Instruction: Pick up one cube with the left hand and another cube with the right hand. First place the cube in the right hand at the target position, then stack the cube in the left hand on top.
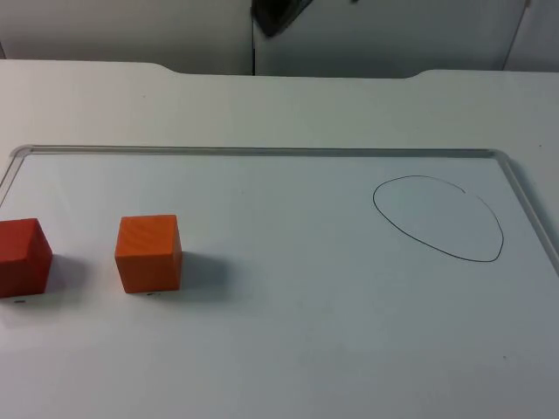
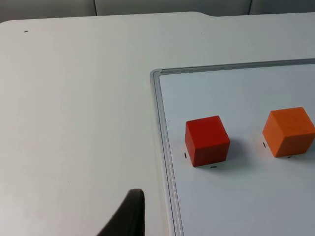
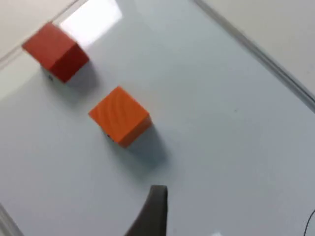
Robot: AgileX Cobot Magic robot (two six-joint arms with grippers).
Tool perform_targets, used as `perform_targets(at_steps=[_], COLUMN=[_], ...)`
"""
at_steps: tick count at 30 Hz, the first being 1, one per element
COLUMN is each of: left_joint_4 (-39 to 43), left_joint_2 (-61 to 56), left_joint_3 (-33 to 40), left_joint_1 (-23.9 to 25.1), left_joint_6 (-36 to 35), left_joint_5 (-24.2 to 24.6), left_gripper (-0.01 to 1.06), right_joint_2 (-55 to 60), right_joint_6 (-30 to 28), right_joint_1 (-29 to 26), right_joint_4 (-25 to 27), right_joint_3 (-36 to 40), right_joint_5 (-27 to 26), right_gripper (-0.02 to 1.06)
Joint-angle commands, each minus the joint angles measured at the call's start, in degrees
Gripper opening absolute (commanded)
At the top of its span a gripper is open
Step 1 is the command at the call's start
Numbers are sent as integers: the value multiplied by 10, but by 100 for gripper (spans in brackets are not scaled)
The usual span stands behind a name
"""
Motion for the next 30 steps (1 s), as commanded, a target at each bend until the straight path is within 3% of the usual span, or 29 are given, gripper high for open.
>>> perform_targets(at_steps=[1, 2, 3, 6, 11, 14, 17, 30], left_joint_4=[-2, -2, -2, -2, -2, -2, -2, -2], left_joint_2=[-3, -3, -3, -3, -3, -3, -3, -3], left_joint_3=[2, 2, 2, 2, 2, 2, 2, 2], left_joint_1=[3, 3, 3, 3, 3, 3, 3, 3], left_joint_6=[-1, -1, -1, -1, -1, -1, -1, -1], left_joint_5=[-5, -5, -5, -5, -5, -5, -5, -5], left_gripper=[105, 105, 105, 105, 105, 105, 105, 105], right_joint_2=[28, 42, 42, 90, 144, 174, 222, 347], right_joint_6=[-62, -99, -99, -200, -248, -273, -328, -354], right_joint_1=[30, 39, 39, 62, 67, 67, 67, 67], right_joint_4=[-21, -16, -16, 1, -2, -2, 46, 74], right_joint_3=[-6, -6, -6, -6, -7, -24, -72, -225], right_joint_5=[-15, -19, -19, -41, -80, -71, -43, 15], right_gripper=[82, 82, 82, 82, 82, 82, 82, 82])
